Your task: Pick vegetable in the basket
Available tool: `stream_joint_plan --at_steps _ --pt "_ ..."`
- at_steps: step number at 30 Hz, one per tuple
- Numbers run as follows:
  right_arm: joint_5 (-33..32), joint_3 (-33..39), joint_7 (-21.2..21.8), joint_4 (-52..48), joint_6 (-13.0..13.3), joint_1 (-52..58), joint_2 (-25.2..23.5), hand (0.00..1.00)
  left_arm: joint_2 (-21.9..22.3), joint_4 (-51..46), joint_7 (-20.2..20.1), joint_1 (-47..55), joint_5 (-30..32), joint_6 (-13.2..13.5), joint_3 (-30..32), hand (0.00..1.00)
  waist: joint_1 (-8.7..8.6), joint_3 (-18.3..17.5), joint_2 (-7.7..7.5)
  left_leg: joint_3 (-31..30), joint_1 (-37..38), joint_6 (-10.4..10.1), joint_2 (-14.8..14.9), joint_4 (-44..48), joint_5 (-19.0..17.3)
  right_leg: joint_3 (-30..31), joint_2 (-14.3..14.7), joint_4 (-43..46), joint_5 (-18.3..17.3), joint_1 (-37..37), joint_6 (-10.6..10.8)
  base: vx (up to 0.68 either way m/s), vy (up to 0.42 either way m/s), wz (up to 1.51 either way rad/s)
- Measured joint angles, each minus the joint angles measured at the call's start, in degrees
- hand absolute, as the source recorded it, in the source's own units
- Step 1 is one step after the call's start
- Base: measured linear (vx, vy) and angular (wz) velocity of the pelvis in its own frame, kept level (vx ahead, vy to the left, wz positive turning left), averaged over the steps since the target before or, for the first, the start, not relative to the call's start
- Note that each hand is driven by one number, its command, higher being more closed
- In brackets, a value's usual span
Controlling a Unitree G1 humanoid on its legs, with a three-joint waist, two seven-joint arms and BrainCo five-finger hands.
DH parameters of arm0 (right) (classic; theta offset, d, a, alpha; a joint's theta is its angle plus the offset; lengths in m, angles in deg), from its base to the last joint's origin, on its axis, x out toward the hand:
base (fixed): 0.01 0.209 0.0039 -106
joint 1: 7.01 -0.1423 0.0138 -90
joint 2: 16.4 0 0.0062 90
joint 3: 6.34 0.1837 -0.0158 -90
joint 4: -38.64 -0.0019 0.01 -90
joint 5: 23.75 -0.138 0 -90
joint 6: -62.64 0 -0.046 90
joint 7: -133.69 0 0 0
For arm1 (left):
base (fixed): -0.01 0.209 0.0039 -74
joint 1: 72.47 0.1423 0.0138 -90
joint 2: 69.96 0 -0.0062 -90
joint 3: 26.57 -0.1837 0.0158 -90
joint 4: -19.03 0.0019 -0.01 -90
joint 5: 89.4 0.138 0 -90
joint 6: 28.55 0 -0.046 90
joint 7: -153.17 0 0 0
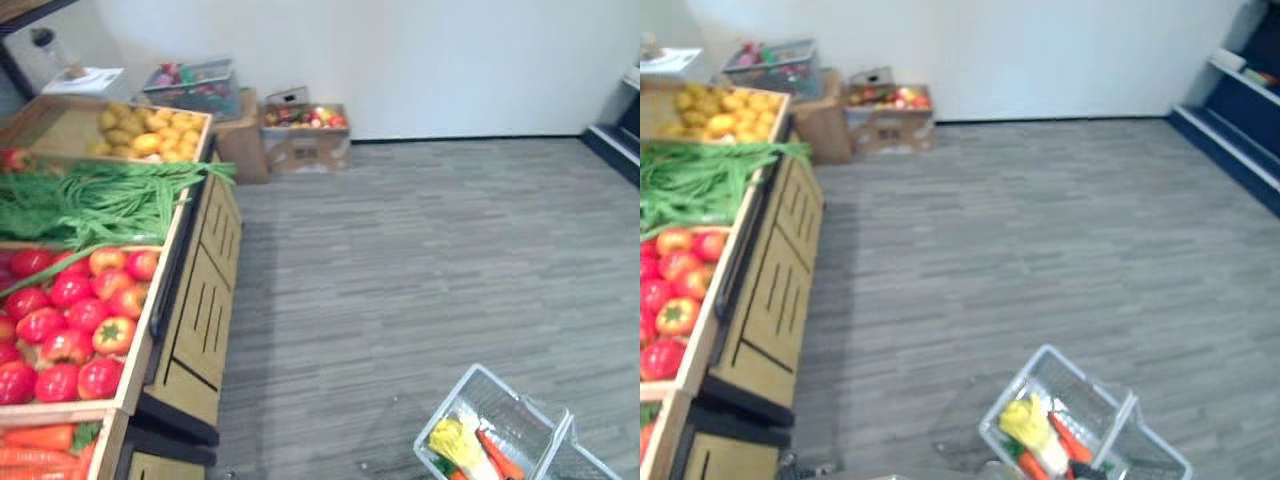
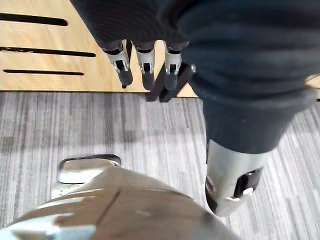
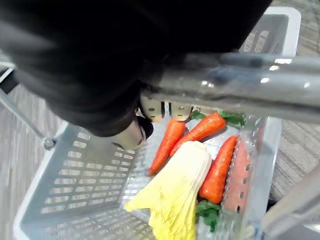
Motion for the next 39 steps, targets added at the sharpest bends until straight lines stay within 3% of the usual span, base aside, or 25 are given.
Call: stream_joint_plan --at_steps 3,5,7,9,11,14,16,19,20,21,22,24,26,28,33,39 --pt "0.0 0.7 0.02 0.0 0.08 -0.24 0.38 1.0 0.52 0.04 0.04 -0.05 -0.07 0.02 -0.21 0.0 -0.18 0.62 0.6 2.4 -1.92 0.52 -0.89 -0.36 3.55 -2.05 -1.15 -1.23 -1.0 0.81 -0.42 -0.03 -0.1 0.38" --pt "-0.06 2.04 -0.23 -0.04 -0.18 0.24 0.7 1.0 0.34 0.44 0.02 -0.66 -0.08 0.0 -1.62 0.0 -0.56 0.92 1.12 6.34 -3.08 0.15 -1.97 -1.2 2.57 -4.47 -1.76 -3.06 -0.72 2.73 -0.64 -0.03 -0.04 0.77" --pt "0.08 1.98 -0.25 -0.06 -1.04 0.5 1.93 1.0 1.03 0.0 -0.42 0.58 0.54 0.09 -2.96 0.0 0.11 1.09 2.41 10.76 -1.37 4.61 -3.32 -8.21 4.55 -5.8 -0.96 -3.07 -1.08 3.31 0.78 -0.03 0.006 0.33" --pt "1.15 1.68 0.08 -0.18 -1.04 -0.14 0.03 1.0 -0.08 0.63 -0.76 0.83 0.72 -0.22 -2.3 0.0 0.42 0.85 -0.08 10.94 -0.18 4.69 -4.14 -10.34 4.35 -5.67 -1.42 -2.08 -1.94 3.09 1.35 0.07 0.04 -0.05" --pt "1.18 1.7 0.05 -0.51 -0.85 -0.41 -1.31 1.0 -1.6 0.68 -1.23 0.65 2.58 -0.28 -3.38 0.0 0.25 0.89 -2.19 10.6 0.95 5.32 -5.68 -13.2 4.02 -5.47 -4.52 5.11 -3.97 1.35 3.56 0.13 0.057 0.13" --pt "0.99 2.37 -0.27 -2.36 -0.78 -1.51 -1.3 1.0 -2.66 1.0 -1.53 0.57 2.9 -0.31 -4.64 0.0 0.25 1.79 -2.57 10.28 2.89 5.85 -6.13 -13.16 4.54 0.64 -7.74 23.35 -0.8 -6.34 3.6 0.13 0.092 0.16" --pt "0.99 2.38 -0.2 -2.39 -0.34 -1.52 -1.64 1.0 -3.07 0.94 -1.95 0.22 2.92 -0.32 -4.62 0.0 -0.05 2.17 -2.51 8.81 3.86 6.01 -5.44 -13.47 4.62 2.87 -7.91 28.58 2.0 -8.69 3.81 0.18 0.033 0.43" --pt "1.02 1.84 -0.13 -2.53 0.35 -1.68 -2.41 1.0 -3.32 0.6 -2.24 -0.12 3.05 -0.28 -4.51 0.0 0.16 2.09 -2.78 6.22 3.75 5.98 -4.02 -13.61 4.63 4.3 -6.72 23.08 -1.23 -8.22 2.23 0.14 -0.042 0.46" --pt "1.04 1.63 0.02 -2.52 0.44 -1.88 -2.31 1.0 -3.32 0.6 -2.24 -0.2 2.98 -0.27 -4.44 0.0 0.21 2.12 -2.85 5.69 3.57 5.88 -3.94 -13.62 4.62 4.96 -6.48 18.84 -0.89 -7.76 2.43 0.11 -0.142 0.45" --pt "1.07 1.02 0.34 -2.48 0.47 -1.85 -2.62 1.0 -3.59 0.54 -2.25 -0.22 2.9 -0.24 -4.28 0.0 0.38 2.06 -3.6 4.72 3.57 5.21 -4.44 -13.73 4.58 6.25 -6.15 12.12 3.45 -6.3 2.5 0.08 -0.164 0.38" --pt "1.07 0.75 0.39 -2.35 0.45 -1.85 -2.75 1.0 -3.69 0.69 -2.25 -0.38 2.9 -0.26 -4.18 0.0 0.35 2.17 -3.89 4.39 3.74 4.79 -4.71 -14.14 4.7 7.33 -5.97 11.27 2.51 -5.83 3.04 0.05 -0.169 0.3" --pt "1.15 0.16 0.49 -2.26 0.41 -2.07 -1.89 1.0 -2.46 0.93 -2.25 -0.5 2.87 0.12 -3.83 0.0 1.57 1.76 -2.3 4.4 3.77 2.93 -3.01 -16.83 6.06 8.11 -3.61 6.4 2.15 -4.4 2.9 0.04 -0.193 -0.01" --pt "1.15 -0.48 0.55 -2.19 0.0 -2.21 -1.64 1.0 -1.81 0.98 -2.16 -0.47 2.71 0.1 -2.7 0.0 1.71 1.57 -1.36 4.57 3.52 2.17 -2.73 -17.71 6.78 7.61 -2.49 2.35 1.99 -3.2 2.87 0.01 -0.151 -0.15" --pt "1.11 -0.53 0.61 -1.83 -0.33 -1.94 -1.75 1.0 -1.42 1.15 -2.17 -0.45 2.3 0.1 -2.6 0.0 1.38 1.66 -1.66 4.4 3.62 1.49 -2.38 -18.72 7.54 6.48 -1.31 -3.48 1.54 -0.5 2.82 -0.01 -0.144 -0.01" --pt "0.49 1.65 0.3 -0.52 -0.84 0.35 -1.76 1.0 -1.45 1.99 -2.54 -0.33 1.6 0.14 -2.61 0.0 1.2 0.2 -1.16 2.83 4.08 1.04 -1.59 -19.78 8.19 4.21 -0.13 -5.44 1.67 1.48 2.7 0.01 -0.066 0.21" --pt "0.58 1.53 0.64 0.03 -0.58 0.41 -1.8 1.0 -1.76 2.76 -3.27 -0.26 -0.93 0.13 -2.53 0.0 1.21 -0.15 -1.82 3.11 5.08 0.9 -2.11 -20.89 8.33 4.2 -0.18 -7.32 2.41 2.72 2.94 0.02 0.009 0.0"
